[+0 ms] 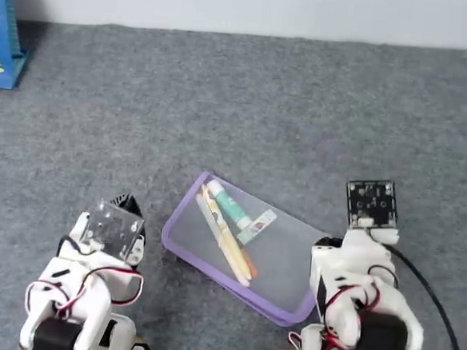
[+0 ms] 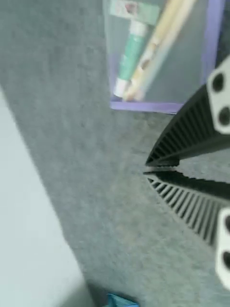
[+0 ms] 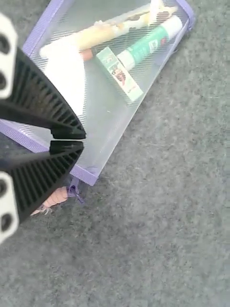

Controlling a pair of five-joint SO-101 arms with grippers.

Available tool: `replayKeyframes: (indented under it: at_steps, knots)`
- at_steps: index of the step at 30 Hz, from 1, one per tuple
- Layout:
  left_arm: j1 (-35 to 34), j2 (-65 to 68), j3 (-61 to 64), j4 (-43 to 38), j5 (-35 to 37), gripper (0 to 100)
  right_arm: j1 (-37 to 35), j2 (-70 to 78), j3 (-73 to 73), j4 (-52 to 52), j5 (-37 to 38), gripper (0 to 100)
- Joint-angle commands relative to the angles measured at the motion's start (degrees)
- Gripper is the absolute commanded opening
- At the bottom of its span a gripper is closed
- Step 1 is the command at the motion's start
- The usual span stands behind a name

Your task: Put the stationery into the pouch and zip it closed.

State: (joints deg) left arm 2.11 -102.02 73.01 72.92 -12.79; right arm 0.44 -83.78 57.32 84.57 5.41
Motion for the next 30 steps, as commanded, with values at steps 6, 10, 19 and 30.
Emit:
replayKeyframes:
  at_steps: [6, 10, 19, 30]
  knots:
    - [-2.46, 0.00, 7.96, -1.67, -0.79, 1, 3.38, -18.15, 16.79, -9.98, -0.53, 0.8]
    - [-2.55, 0.00, 10.51, -1.49, -0.79, 1, 7.25, -20.18, 24.18, -13.85, -0.53, 0.8]
    - [-2.55, 0.00, 21.67, -4.48, -0.88, 2, 8.31, -20.18, 31.38, -15.25, -0.62, 0.8]
    - [-6.15, 0.00, 23.60, -9.49, -0.79, 1, 8.40, -20.18, 38.86, -16.75, -0.26, 0.8]
